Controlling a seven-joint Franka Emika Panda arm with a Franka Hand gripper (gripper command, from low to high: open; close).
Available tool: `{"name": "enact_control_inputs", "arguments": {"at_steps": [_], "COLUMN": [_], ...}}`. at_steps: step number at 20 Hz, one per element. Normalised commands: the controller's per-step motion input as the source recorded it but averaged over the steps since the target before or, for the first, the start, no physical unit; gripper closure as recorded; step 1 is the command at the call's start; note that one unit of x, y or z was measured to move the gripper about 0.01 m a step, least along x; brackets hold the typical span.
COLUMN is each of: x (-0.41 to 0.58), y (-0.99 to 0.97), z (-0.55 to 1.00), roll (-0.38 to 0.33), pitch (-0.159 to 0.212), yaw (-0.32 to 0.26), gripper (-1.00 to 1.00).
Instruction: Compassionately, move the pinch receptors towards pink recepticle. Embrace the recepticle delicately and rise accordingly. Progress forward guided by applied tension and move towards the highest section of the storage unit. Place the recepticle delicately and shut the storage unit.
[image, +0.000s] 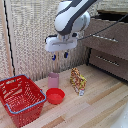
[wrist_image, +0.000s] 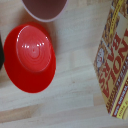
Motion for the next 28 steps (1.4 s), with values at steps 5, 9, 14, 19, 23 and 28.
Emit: {"name": "enact_control_inputs", "arguments": {"at_steps": [5,9,14,19,23,28], "x": [0.170,0.152,0.282,0.229,0.190,0.159], "y": [0.10,0.03,-0.04,-0.08,-0.14,-0.03], "z": [-0.29,-0.29,-0.25,-0.24,-0.27,-0.27], "roll": [-0.020,-0.011,-0.001,0.000,0.000,0.000], "pitch": [0.086,0.069,0.005,0.000,0.000,0.005], "yaw": [-0.033,-0.023,0.000,-0.011,-0.029,-0.021], "gripper": [-1.00,-1.00,-1.00,-1.00,-1.00,-1.00]}}
